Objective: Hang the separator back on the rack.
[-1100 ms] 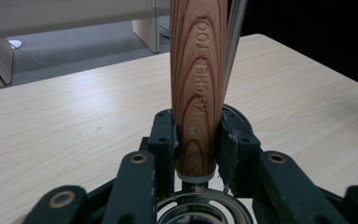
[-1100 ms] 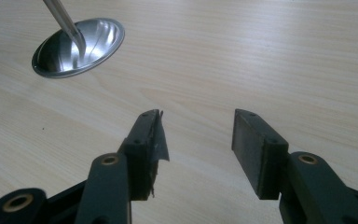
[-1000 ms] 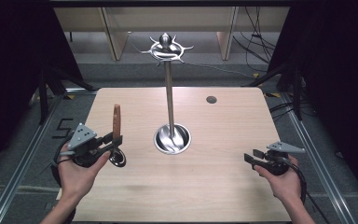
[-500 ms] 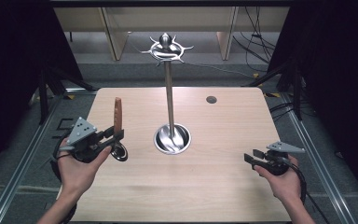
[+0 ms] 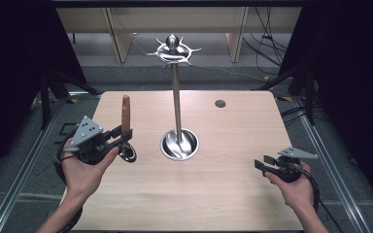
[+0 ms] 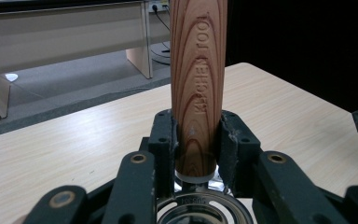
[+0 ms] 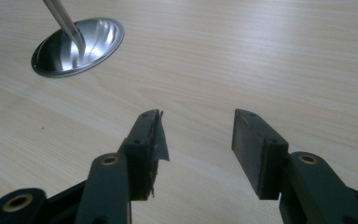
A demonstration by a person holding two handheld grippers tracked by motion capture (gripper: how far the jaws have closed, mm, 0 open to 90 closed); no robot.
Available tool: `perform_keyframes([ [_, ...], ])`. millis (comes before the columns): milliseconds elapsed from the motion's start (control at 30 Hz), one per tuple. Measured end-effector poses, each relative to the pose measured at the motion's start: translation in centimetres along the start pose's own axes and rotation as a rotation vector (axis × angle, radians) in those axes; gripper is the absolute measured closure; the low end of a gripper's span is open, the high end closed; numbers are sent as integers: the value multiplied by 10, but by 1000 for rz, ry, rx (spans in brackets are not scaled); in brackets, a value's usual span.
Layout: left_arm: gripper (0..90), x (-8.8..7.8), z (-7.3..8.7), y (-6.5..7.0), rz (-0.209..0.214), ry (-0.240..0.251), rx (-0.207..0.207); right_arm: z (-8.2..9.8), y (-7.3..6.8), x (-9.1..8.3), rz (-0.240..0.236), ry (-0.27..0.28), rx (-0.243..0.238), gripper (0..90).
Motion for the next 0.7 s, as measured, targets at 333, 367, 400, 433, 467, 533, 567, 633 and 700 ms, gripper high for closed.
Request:
perform_keyframes([
  [333, 681, 6, -6, 8, 19, 10, 1, 0, -1, 0, -8, -5, 11, 526],
  [367, 681, 7, -7, 9, 21, 10, 6, 0, -1, 0, -9, -6, 14, 525],
  [400, 681, 7, -7, 10, 22, 12, 4, 0, -1, 0, -9, -6, 14, 525],
  [433, 681, 8, -8, 11, 26, 16, 6, 0, -1, 0, -10, -6, 14, 525],
  [467, 681, 9, -9, 12, 27, 19, 6, 0, -1, 0, -8, -5, 12, 526],
  [533, 681, 10, -10, 14, 31, 24, 11, 0, -1, 0, -8, -5, 13, 525],
  [567, 681, 10, -10, 14, 34, 21, 16, 0, -1, 0, -8, -5, 13, 526],
  [633, 681, 12, -11, 16, 37, 22, 16, 0, -1, 0, -10, -6, 14, 525],
  [700, 681, 13, -12, 18, 37, 24, 15, 0, -1, 0, -10, -6, 15, 525],
])
Point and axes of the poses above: each handheld gripper's, and its own axes: x roughly forward along the jaws, z roughly out of its underside, y roughly to its right, the point moved 1 cm from there along x, roughly forward along the jaws, and after that the axes turned 10 degrees about -x, right-handed, at the moved point
